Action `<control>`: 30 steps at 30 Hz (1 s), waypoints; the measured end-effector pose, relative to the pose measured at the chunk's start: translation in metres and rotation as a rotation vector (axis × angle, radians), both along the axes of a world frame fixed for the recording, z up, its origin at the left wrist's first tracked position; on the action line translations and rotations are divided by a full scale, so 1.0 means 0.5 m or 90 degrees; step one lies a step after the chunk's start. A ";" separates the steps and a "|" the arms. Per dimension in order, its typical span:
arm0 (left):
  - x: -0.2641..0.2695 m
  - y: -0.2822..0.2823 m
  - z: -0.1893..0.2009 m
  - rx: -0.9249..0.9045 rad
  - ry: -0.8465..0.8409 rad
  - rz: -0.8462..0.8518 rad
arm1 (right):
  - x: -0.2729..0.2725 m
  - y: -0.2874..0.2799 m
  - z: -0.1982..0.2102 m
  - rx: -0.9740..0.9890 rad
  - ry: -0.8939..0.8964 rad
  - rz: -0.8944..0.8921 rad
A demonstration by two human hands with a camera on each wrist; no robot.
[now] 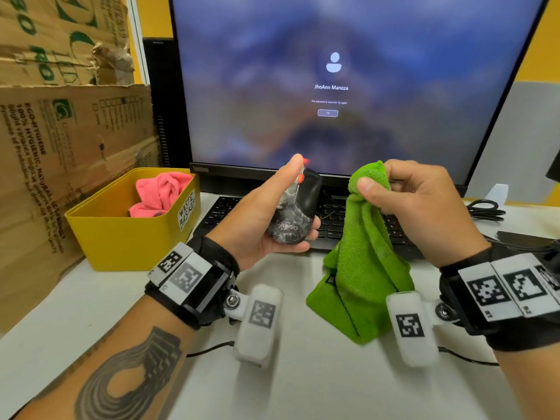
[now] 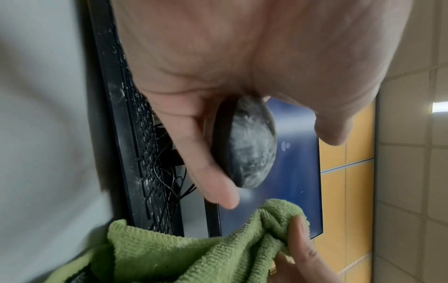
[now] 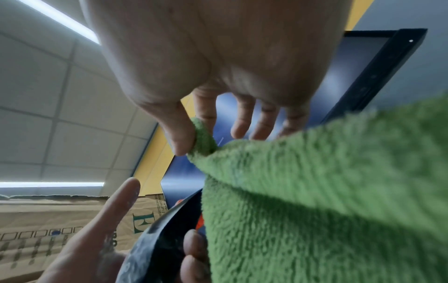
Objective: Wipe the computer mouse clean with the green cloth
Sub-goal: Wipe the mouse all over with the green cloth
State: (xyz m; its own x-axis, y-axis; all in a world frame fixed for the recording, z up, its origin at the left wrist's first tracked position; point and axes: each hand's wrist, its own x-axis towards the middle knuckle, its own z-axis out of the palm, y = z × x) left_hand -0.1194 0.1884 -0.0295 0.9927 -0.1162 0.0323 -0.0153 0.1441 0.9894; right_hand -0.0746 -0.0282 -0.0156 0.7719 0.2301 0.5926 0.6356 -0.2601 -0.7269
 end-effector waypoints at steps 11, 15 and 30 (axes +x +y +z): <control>-0.002 -0.012 0.003 -0.124 0.023 -0.047 | -0.029 0.028 0.003 0.186 0.203 0.138; -0.006 -0.011 0.006 -0.138 0.012 -0.090 | -0.028 0.033 -0.011 0.111 0.101 0.125; -0.001 -0.004 0.009 -0.169 -0.012 -0.102 | -0.038 0.039 -0.009 0.020 -0.046 0.066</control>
State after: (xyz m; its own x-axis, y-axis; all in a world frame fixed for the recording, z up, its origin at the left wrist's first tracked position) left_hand -0.1201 0.1866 -0.0250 0.9616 -0.2557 0.1002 0.0109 0.4001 0.9164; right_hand -0.0934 -0.0088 -0.0203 0.7000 0.2872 0.6539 0.7089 -0.1682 -0.6850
